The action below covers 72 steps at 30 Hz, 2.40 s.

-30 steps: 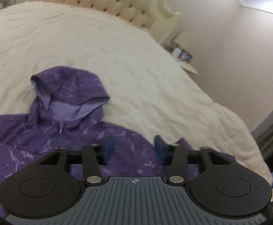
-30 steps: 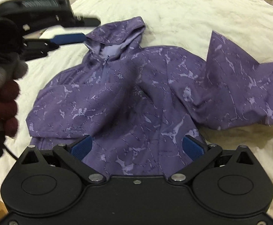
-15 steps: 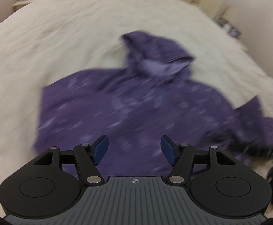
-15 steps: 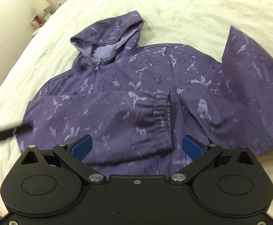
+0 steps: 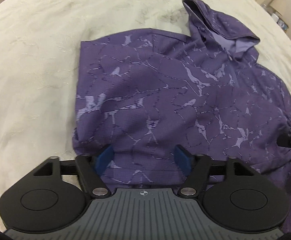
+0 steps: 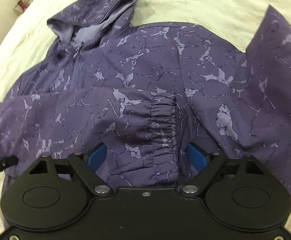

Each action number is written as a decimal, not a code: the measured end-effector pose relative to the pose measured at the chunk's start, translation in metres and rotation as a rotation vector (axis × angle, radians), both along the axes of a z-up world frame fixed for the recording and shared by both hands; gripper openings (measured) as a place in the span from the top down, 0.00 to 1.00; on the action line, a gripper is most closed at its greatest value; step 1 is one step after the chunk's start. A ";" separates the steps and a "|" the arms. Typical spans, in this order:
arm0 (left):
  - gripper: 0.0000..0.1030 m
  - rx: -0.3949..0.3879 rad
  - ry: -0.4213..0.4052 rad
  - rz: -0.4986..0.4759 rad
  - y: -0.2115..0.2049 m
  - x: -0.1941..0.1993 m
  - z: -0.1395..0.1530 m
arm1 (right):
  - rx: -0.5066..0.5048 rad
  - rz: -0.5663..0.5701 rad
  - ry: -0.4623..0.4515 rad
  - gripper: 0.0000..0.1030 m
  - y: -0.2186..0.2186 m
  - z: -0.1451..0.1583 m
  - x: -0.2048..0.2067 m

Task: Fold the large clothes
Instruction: 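Grasp the other sleeve's cuff with the right tool, then lift the cuff and fold the sleeve across the body, open right tool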

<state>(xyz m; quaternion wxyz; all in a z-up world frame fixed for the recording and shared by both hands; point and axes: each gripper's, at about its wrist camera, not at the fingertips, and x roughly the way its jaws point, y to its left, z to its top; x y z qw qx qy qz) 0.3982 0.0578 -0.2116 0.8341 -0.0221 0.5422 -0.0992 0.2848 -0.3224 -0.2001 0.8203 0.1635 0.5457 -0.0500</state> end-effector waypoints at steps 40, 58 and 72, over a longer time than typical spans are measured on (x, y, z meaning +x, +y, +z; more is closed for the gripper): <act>0.12 -0.093 -0.058 -0.038 -0.073 -0.103 0.081 | -0.020 -0.241 -0.106 0.19 -0.158 0.072 -0.153; 0.12 -0.053 -0.078 0.047 -0.105 -0.150 0.089 | -0.241 -0.385 -0.086 0.12 -0.339 0.079 -0.135; 0.12 -0.039 -0.056 0.033 -0.098 -0.147 0.086 | -0.150 -0.397 -0.052 0.61 -0.339 0.070 -0.151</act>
